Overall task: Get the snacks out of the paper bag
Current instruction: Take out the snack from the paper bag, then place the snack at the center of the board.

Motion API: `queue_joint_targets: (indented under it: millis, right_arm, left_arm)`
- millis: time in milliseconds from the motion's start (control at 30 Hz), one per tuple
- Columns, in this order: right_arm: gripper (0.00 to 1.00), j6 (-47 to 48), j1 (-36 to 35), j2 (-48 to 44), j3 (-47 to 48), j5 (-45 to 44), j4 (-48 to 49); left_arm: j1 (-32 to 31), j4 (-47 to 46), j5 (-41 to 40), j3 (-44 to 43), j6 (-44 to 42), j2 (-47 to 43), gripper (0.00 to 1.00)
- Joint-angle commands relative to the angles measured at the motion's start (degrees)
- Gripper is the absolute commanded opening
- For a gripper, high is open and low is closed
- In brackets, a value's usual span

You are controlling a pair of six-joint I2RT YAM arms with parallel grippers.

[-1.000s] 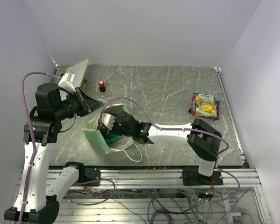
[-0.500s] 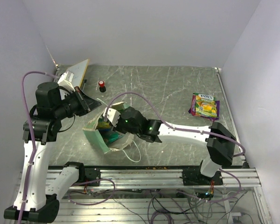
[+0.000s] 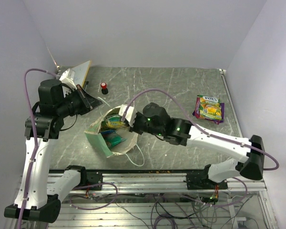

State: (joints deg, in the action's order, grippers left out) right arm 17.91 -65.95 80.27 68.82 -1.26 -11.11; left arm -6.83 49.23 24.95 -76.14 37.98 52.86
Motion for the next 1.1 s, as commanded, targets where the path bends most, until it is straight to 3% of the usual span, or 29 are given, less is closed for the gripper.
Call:
queue_joint_targets:
  millis: [0, 133, 300, 533, 633, 733, 867, 1000, 1067]
  right_arm:
    - [0.0, 1.13, 0.14, -5.3, 4.87, 0.97, -3.04]
    - [0.0, 2.43, 0.16, -9.63, 6.58, -1.34, -4.41]
    - [0.0, 6.97, 0.27, -16.17, 4.48, -11.12, 3.03]
    - [0.0, 7.56, 6.3, -14.42, 5.92, -25.16, 5.42]
    - [0.0, -1.68, 14.27, -11.78, 6.34, -28.0, 3.81]
    - [0.0, -14.46, 23.4, -11.26, 4.89, -25.4, 2.31]
    - [0.0, -27.02, 36.55, -11.57, -1.1, -17.41, 5.45]
    - [0.0, -40.97, 54.44, -10.67, -4.69, -5.68, 6.65]
    - [0.0, -46.9, 60.94, -12.44, -9.41, -0.54, 12.95]
  left_arm:
    - [-0.34, 0.01, -0.77, -0.97, 0.11, 1.29, 0.07]
    - [-0.37, -0.49, 0.04, -0.41, -0.27, 2.67, 0.07]
    - [-0.31, 1.14, 0.33, -0.67, -1.76, 3.79, 0.07]
    - [-0.37, 3.21, 1.01, -2.74, -4.86, 5.25, 0.07]
    - [-0.31, 4.01, 1.35, -3.56, -5.45, 5.62, 0.07]
    - [-0.37, 3.63, 2.82, -3.18, -5.09, 5.13, 0.07]
    - [-0.35, 4.52, 3.31, -3.52, -5.99, 5.2, 0.07]
    - [-0.69, 4.11, 4.8, -3.56, -5.84, 5.68, 0.07]
    - [-1.08, 3.94, 5.15, -3.2, -5.77, 5.47, 0.07]
